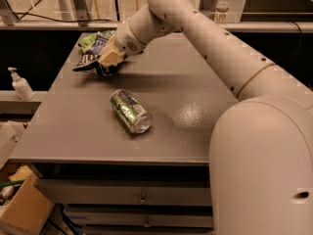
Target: Move blue chip bag near green rice chip bag
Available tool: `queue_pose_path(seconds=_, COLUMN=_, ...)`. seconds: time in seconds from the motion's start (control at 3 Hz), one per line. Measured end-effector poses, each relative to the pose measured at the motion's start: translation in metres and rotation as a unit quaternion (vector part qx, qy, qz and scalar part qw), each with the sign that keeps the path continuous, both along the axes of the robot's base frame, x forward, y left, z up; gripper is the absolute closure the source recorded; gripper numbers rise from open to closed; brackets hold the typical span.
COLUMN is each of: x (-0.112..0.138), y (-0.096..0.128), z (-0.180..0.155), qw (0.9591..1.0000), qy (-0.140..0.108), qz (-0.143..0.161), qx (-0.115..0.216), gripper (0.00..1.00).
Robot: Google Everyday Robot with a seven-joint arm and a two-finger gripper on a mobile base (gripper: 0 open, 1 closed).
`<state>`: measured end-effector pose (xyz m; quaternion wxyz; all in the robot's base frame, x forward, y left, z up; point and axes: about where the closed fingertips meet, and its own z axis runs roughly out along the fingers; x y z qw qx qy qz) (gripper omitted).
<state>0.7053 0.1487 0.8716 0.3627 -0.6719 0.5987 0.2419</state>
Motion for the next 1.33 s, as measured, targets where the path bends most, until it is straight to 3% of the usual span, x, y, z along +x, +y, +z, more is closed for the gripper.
queue_pose_path(seconds=0.67, x=0.000, y=0.006, z=0.015, qw=0.9999, qy=-0.006, qz=0.006, qx=0.008, gripper=0.12)
queue_pose_path(seconds=1.0, x=0.003, y=0.000, z=0.020, qw=0.9999, qy=-0.009, qz=0.001, qx=0.012, gripper=0.00)
queue_pose_path(seconds=1.33, x=0.010, y=-0.017, z=0.027, qw=0.9997, qy=-0.017, qz=-0.010, qx=0.012, gripper=0.00)
